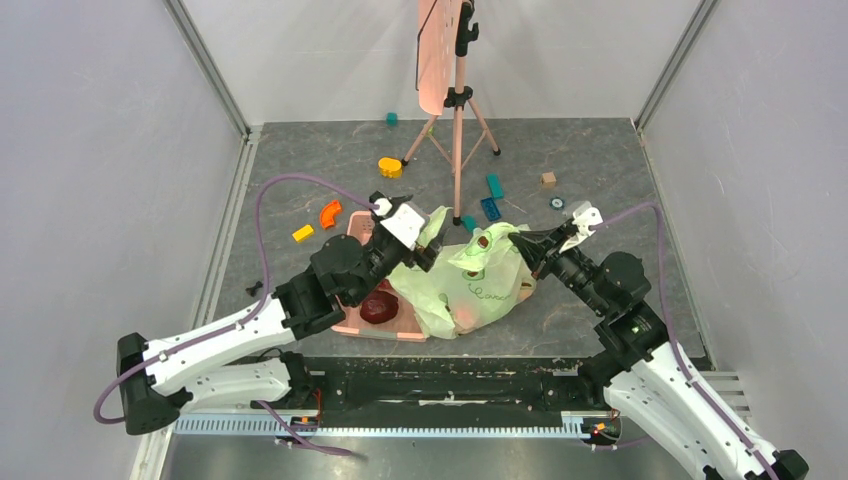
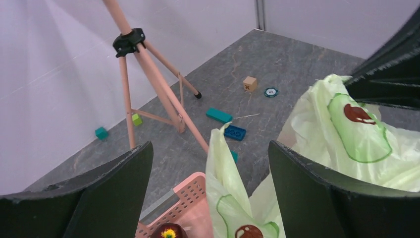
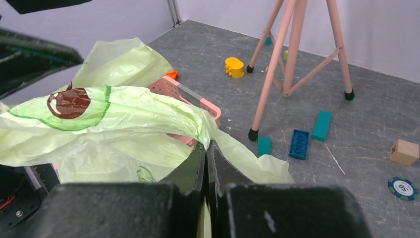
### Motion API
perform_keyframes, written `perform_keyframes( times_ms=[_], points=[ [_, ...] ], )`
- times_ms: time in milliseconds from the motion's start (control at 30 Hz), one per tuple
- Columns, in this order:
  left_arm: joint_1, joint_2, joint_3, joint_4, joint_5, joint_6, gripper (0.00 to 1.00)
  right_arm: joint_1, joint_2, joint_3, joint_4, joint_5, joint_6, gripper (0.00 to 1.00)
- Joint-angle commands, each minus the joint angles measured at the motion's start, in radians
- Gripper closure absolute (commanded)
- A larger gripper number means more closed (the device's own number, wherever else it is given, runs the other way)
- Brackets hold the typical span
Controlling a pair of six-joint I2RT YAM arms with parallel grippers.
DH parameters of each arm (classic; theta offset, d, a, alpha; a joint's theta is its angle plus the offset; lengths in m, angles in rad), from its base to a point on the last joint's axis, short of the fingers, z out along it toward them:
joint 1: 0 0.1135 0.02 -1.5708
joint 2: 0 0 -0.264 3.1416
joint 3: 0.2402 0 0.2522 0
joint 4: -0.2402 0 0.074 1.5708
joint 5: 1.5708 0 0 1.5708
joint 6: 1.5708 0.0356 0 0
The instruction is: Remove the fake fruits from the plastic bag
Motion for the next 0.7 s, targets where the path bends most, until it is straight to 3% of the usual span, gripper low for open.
perform_keyframes(
  times_ms=[0, 433, 467, 567, 633, 667],
  points=[
    [0.045, 0.012, 0.064, -0.041, 0.003, -0.146, 0.09, 0.000, -0.020, -0.003, 0.060, -0.035, -0.020, 1.00],
    [0.122, 0.073, 0.101, -0.233, 0.163, -0.323, 0.15, -0.001, -0.028, -0.014, 0.059, -0.041, -0.036, 1.00],
    [0.127, 0.078, 0.105, -0.241, 0.157, -0.328, 0.19, 0.000, -0.029, -0.015, 0.059, -0.047, -0.042, 1.00],
    [0.134, 0.092, 0.119, -0.275, 0.135, -0.337, 0.47, -0.001, -0.032, -0.013, 0.051, -0.057, -0.062, 0.96],
    [0.135, 0.093, 0.121, -0.278, 0.136, -0.336, 0.69, 0.000, -0.036, -0.013, 0.046, -0.057, -0.078, 0.87],
    [0.134, 0.091, 0.117, -0.271, 0.136, -0.337, 0.79, 0.000, -0.039, -0.013, 0.047, -0.058, -0.088, 0.77]
  ],
)
